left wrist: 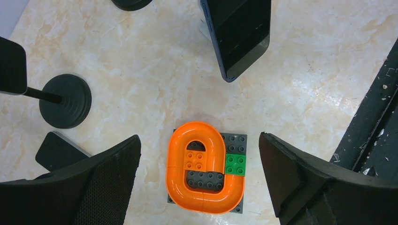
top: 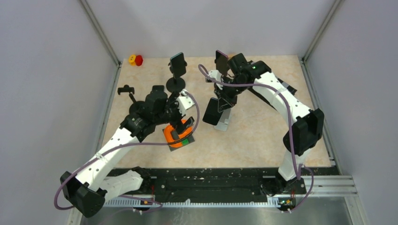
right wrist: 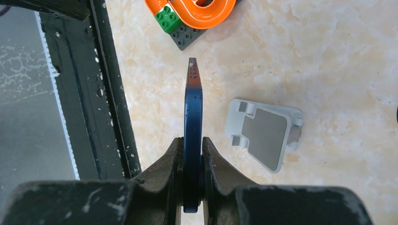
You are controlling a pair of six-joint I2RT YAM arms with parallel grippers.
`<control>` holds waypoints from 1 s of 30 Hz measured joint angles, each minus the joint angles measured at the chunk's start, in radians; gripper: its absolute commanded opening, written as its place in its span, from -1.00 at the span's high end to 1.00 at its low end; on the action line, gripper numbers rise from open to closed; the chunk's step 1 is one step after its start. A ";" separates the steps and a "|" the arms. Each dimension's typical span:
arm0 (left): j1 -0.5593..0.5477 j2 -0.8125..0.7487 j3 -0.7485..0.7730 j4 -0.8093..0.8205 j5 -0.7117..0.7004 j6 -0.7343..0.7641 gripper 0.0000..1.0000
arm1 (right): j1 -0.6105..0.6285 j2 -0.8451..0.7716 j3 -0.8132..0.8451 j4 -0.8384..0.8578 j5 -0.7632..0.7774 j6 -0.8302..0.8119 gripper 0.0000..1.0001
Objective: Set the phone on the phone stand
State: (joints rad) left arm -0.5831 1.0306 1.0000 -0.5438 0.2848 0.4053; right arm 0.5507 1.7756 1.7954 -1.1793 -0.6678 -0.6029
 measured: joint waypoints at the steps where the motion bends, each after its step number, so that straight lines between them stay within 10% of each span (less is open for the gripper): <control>1: 0.000 0.002 -0.001 0.003 0.007 0.000 -0.98 | 0.000 0.000 0.000 -0.004 0.005 -0.004 1.00; 30: 0.000 0.137 -0.043 0.089 0.138 0.013 -0.97 | -0.075 0.264 0.276 -0.269 0.128 -0.171 1.00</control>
State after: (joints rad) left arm -0.5827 1.1675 0.9565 -0.4545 0.4232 0.4183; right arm 0.4759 2.0399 2.0712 -1.4479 -0.5396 -0.7742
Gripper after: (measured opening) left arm 0.986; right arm 0.136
